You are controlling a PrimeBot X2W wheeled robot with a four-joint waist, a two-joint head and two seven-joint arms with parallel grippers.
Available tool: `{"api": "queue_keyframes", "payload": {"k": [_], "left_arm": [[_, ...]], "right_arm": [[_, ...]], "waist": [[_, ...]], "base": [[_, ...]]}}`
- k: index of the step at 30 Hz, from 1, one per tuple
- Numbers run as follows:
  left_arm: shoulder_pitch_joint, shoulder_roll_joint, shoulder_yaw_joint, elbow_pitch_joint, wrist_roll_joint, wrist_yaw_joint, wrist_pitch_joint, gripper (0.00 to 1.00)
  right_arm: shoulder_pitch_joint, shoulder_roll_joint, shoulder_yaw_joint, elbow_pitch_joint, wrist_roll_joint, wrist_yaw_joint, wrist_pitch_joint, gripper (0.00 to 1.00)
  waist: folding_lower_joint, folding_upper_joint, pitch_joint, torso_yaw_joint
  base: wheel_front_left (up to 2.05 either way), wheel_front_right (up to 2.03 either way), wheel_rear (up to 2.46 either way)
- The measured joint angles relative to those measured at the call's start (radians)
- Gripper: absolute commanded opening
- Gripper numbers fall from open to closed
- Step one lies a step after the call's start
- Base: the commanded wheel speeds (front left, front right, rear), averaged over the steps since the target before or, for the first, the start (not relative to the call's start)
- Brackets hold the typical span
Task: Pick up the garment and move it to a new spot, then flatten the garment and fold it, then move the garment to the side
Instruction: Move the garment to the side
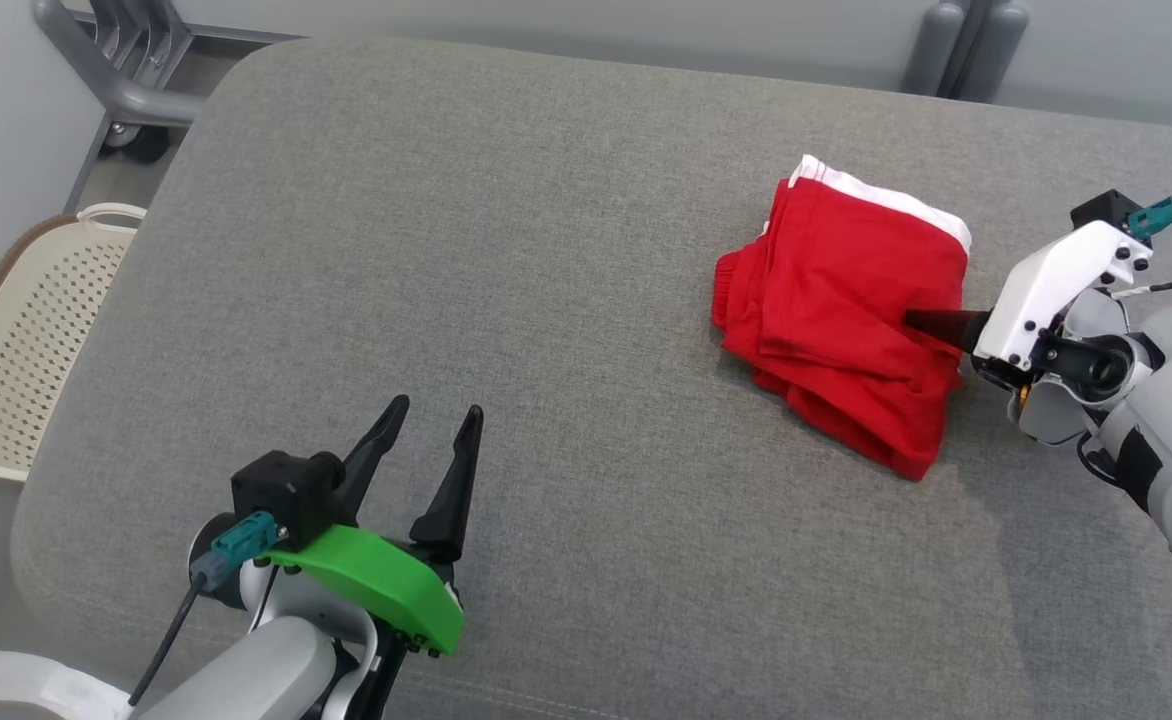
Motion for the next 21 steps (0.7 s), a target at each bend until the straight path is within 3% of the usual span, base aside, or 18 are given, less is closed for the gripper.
{"api": "queue_keyframes", "payload": {"k": [17,19,20,21], "left_arm": [[-0.014,-0.014,0.005,0.019,0.011,-0.012,-0.006,1.0],[-0.014,-0.014,0.005,0.022,0.011,-0.013,-0.006,1.0],[-0.015,-0.014,0.006,0.023,0.011,-0.013,-0.006,1.0],[-0.015,-0.015,0.006,0.025,0.011,-0.013,-0.006,1.0]], "right_arm": [[0.002,0.017,0.008,0.01,0.006,0.001,0.083,1.0],[0.002,0.018,0.008,0.01,0.006,0.001,0.086,0.44],[0.002,0.017,0.007,0.006,0.006,0.0,0.085,0.04],[0.004,0.017,0.006,0.001,0.006,0.0,0.081,0.0]], "waist": [[0.0,0.0,0.038,0.027],[0.0,0.0,0.038,0.029],[0.0,0.0,0.037,0.03],[0.0,0.0,0.036,0.03]], "base": [[0.0,0.0,0.0],[0.0,0.0,0.0],[0.0,0.0,0.0],[0.0,0.0,0.0]]}}
